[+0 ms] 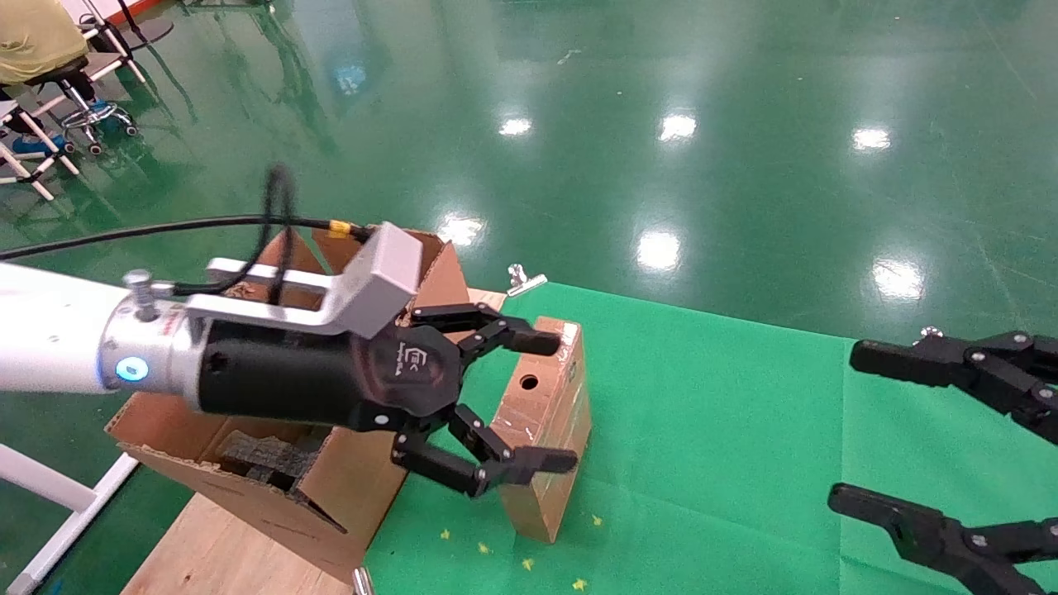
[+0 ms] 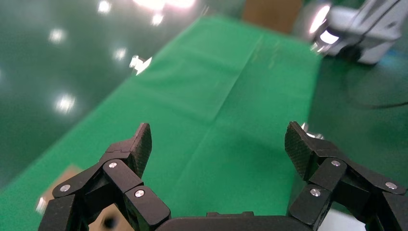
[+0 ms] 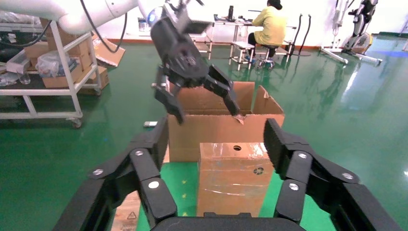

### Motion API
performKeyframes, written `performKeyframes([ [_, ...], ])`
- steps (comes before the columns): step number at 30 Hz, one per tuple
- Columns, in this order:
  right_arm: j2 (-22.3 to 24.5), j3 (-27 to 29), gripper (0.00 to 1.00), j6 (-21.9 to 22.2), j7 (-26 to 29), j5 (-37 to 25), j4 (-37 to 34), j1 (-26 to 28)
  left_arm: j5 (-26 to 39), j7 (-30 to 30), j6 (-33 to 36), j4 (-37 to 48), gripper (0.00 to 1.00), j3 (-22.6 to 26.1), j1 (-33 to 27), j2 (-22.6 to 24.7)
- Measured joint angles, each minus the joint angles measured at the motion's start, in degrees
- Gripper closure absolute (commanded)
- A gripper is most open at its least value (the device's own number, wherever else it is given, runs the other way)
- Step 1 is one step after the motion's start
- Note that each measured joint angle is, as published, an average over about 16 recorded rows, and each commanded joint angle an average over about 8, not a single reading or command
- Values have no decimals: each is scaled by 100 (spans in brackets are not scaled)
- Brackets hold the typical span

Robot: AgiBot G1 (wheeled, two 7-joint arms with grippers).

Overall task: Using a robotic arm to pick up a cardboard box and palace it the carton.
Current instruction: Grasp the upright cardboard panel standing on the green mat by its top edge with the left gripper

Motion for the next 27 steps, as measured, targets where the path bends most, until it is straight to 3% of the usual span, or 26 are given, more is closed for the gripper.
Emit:
performKeyframes([
  [8, 1, 0, 100, 1, -1, 0, -1, 0, 947, -738, -48, -7, 0, 407, -529, 49],
  [18, 1, 0, 100, 2, -1, -1, -2, -1, 1503, -1126, -41, 94, 0, 649, -809, 160],
  [27, 2, -2, 100, 2, -2, 0, -3, 0, 2234, -2375, 147, 492, 0, 1063, -1370, 548],
])
